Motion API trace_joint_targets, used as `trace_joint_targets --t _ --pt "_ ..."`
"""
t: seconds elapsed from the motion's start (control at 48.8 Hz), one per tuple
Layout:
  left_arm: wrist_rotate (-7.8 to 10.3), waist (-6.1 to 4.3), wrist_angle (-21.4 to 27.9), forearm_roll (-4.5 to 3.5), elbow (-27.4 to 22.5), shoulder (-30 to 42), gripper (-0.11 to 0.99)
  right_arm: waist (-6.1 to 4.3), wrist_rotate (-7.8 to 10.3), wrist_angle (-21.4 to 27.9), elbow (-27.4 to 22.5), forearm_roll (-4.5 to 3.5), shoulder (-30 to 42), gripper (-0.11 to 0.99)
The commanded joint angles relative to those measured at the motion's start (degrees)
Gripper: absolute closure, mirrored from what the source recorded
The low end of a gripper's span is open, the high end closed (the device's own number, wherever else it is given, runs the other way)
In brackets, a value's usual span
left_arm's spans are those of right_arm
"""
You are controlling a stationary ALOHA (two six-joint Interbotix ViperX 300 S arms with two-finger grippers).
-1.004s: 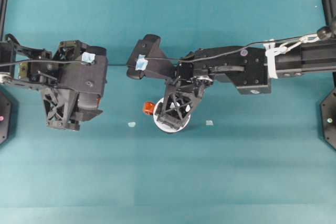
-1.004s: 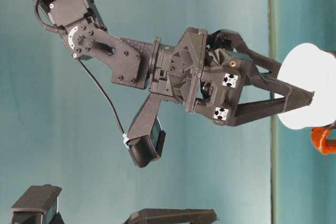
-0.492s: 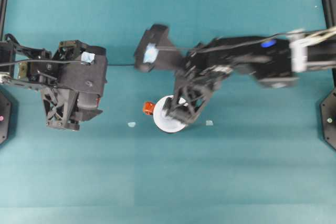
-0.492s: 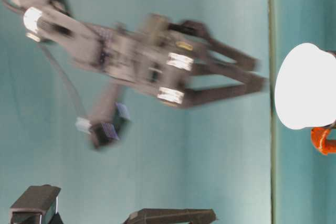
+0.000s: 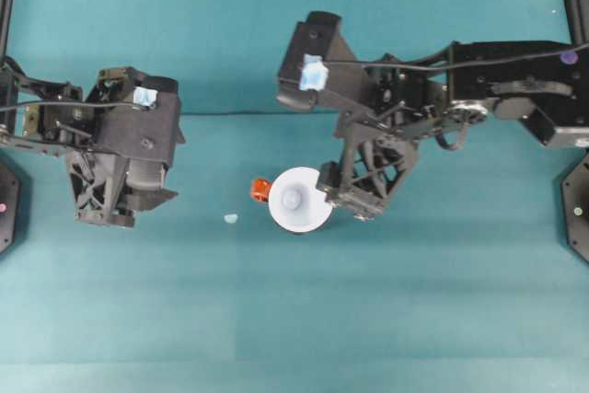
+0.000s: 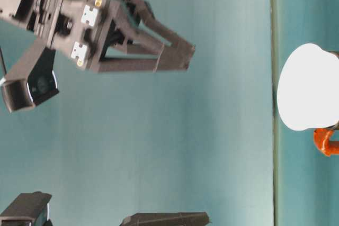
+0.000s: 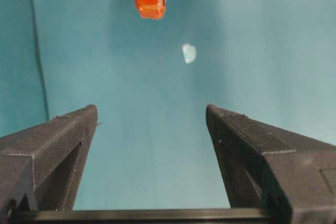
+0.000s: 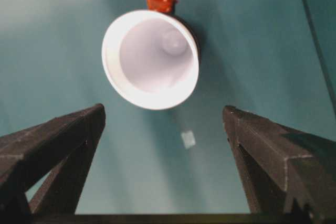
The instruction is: Put the paper cup into the moved red handle cup holder.
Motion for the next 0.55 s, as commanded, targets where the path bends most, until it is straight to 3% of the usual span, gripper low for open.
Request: trace_joint_targets --t 0.0,0.205,0.533 --pt "0.00 -0.18 -0.09 0.09 -0.53 -1.05 0.00 0.62 -1.49 -0.44 0.00 -0.18 -2.37 0.06" --pt "0.00 -0.26 -0.09 0.09 -0.35 -1.93 0.00 0.62 -2.81 -1.93 1.93 -0.18 -5.19 0.06" --pt "0.00 -1.14 0.00 0.09 -0.09 -3.25 0.00 0.70 -2.64 -8.09 8.44 -0.18 -12.57 0.06"
